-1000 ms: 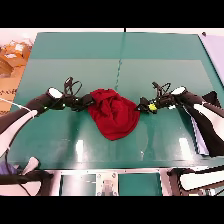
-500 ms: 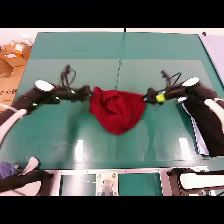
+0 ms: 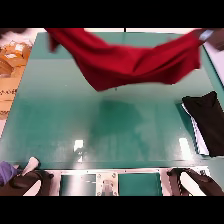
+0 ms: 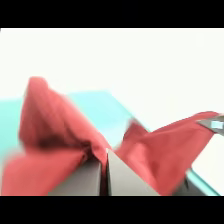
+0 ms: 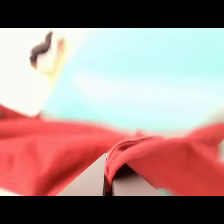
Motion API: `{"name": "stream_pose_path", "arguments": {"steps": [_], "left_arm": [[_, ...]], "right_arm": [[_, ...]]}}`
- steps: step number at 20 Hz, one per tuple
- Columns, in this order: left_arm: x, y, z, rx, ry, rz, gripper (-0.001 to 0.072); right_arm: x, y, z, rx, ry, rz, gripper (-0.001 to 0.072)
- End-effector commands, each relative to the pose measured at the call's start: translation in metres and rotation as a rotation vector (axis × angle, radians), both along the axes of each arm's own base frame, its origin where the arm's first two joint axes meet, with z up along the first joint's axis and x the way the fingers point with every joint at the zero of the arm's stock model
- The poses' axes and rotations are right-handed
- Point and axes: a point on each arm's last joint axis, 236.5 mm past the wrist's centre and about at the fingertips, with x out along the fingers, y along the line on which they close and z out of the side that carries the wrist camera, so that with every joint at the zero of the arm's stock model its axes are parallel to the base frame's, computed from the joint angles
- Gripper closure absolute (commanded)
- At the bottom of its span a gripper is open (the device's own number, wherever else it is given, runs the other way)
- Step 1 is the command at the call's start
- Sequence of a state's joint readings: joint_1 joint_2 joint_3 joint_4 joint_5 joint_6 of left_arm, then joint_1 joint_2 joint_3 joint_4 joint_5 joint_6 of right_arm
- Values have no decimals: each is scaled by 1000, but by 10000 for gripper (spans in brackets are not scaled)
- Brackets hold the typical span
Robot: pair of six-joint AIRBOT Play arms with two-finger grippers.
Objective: Fold the shirts.
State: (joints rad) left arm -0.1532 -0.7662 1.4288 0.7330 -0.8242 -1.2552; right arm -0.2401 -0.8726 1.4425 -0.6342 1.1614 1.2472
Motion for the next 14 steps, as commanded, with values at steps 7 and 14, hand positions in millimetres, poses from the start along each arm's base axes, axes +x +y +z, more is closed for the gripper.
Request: {"name": "stream_pose_path", "arguments": {"steps": [7, 14], "left_arm": [[-49, 52, 45, 169, -113, 213, 685], [25, 37, -234, 344, 652, 116, 685]], "right_arm": [[-73, -8, 101, -53, -342, -146, 696], [81, 1, -98, 0, 160, -26, 696]]}}
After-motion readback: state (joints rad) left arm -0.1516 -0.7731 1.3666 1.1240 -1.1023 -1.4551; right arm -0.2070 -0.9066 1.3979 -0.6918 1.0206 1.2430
